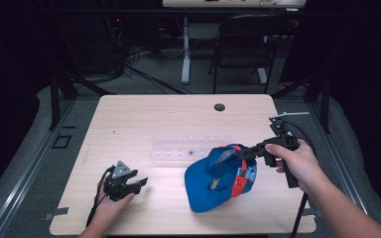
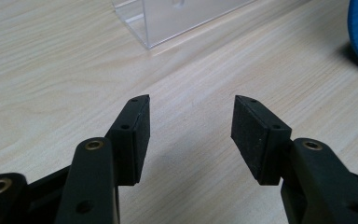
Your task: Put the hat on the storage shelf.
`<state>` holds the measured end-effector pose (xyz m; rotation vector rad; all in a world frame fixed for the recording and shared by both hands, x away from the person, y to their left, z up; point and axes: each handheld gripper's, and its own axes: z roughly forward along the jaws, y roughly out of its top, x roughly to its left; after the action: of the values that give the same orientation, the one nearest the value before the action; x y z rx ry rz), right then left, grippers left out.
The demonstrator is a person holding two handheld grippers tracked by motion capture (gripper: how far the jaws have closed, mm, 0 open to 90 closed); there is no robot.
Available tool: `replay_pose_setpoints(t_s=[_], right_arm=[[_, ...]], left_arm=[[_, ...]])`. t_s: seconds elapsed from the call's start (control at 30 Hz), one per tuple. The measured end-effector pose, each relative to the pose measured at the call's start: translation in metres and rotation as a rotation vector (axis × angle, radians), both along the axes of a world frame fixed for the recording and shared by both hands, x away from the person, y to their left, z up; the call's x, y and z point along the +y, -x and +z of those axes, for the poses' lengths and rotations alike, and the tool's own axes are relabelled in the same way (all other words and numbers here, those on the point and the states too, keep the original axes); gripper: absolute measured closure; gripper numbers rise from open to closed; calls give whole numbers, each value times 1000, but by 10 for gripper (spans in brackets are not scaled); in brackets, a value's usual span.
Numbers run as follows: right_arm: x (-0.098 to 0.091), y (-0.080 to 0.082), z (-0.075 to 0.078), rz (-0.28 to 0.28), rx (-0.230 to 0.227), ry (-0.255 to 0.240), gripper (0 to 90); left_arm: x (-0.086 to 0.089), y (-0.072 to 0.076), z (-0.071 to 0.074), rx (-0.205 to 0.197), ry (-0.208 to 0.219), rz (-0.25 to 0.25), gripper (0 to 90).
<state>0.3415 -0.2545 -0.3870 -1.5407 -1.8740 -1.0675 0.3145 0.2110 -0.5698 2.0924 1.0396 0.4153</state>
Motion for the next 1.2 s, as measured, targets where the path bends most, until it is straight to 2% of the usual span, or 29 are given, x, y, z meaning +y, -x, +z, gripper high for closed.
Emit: replay_pose_setpoints(t_s=[0.03,0.17,0.33,0.43,0.77,1.03,1.2], right_arm=[[4,0,2,-9,-2,-14,778],[12,-3,7,20,7,-50,778],[24,-5,7,22,20,-147,779],[31,-8,5,41,27,-186,779],[43,-11,9,48,44,-242,779],[41,-11,21,36,10,-251,779],[40,-15,32,27,-22,-305,779]], left_arm=[[0,0,0,-1,0,-1,475],[1,0,0,-1,2,1,475],[1,0,0,-1,4,0,475],[1,0,1,-4,3,-4,475],[0,0,0,0,8,-4,475],[0,0,0,2,3,-5,475],[0,0,1,0,0,-7,475]])
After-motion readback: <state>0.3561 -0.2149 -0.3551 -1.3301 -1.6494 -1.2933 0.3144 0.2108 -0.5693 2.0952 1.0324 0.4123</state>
